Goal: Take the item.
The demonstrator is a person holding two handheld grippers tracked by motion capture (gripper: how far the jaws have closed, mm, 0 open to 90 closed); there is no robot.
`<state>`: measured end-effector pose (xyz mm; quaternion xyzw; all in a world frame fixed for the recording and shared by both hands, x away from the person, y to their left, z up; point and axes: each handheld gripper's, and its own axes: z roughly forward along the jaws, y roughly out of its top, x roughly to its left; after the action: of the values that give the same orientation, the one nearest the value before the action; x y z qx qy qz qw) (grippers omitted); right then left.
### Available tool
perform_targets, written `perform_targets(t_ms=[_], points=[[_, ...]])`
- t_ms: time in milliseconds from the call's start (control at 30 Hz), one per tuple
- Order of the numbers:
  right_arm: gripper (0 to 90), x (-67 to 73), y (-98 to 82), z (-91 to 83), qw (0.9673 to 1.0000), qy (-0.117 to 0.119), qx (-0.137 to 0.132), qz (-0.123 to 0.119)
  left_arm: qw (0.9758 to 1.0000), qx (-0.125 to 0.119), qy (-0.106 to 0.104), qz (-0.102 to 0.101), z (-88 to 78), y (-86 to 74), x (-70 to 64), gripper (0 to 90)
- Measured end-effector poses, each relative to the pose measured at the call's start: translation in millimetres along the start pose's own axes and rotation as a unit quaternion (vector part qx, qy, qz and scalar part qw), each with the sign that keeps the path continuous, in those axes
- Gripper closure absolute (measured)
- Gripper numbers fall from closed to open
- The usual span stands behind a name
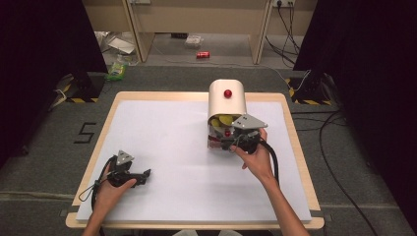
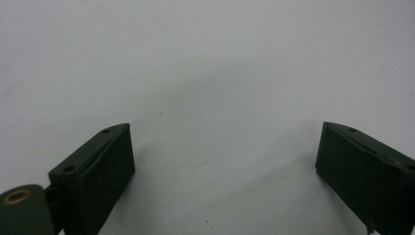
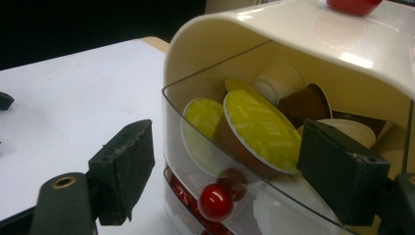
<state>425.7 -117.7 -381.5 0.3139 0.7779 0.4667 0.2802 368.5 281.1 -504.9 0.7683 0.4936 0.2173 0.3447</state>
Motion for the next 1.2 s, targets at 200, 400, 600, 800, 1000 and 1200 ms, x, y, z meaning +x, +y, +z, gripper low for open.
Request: perform_targets(t_ms=[200,400,600,800,1000,1200], points=[[22.3,-2.4,-3.7,3.3,1.0,0.0,0.009,0.001,1.0,0.0,0.0,0.0,0.0,0.0,0.0,6.7],[22.3,-2.8,-3.8,3.2,0.9999,0.002,0.013,0.001,1.0,0.0,0.0,0.0,0.0,0.0,-0.1,6.7],[21.1,-2.3,-1.9,1.7,0.9996,0.009,0.025,-0.001,1.0,0.0,0.0,0.0,0.0,0.0,0.0,6.7],[21.1,0.1,1.0,-1.5,0.9991,0.017,0.039,-0.006,1.0,0.0,0.0,0.0,-0.1,-0.1,-0.1,6.7],[21.1,2.0,1.8,-3.8,0.9985,0.02,0.05,-0.009,1.0,0.0,0.0,0.001,-0.1,-0.1,-0.1,6.9],[21.3,3.1,2.1,-7.0,0.9979,0.029,0.057,-0.009,1.0,0.0,0.0,0.001,-0.1,-0.1,-0.1,6.8]])
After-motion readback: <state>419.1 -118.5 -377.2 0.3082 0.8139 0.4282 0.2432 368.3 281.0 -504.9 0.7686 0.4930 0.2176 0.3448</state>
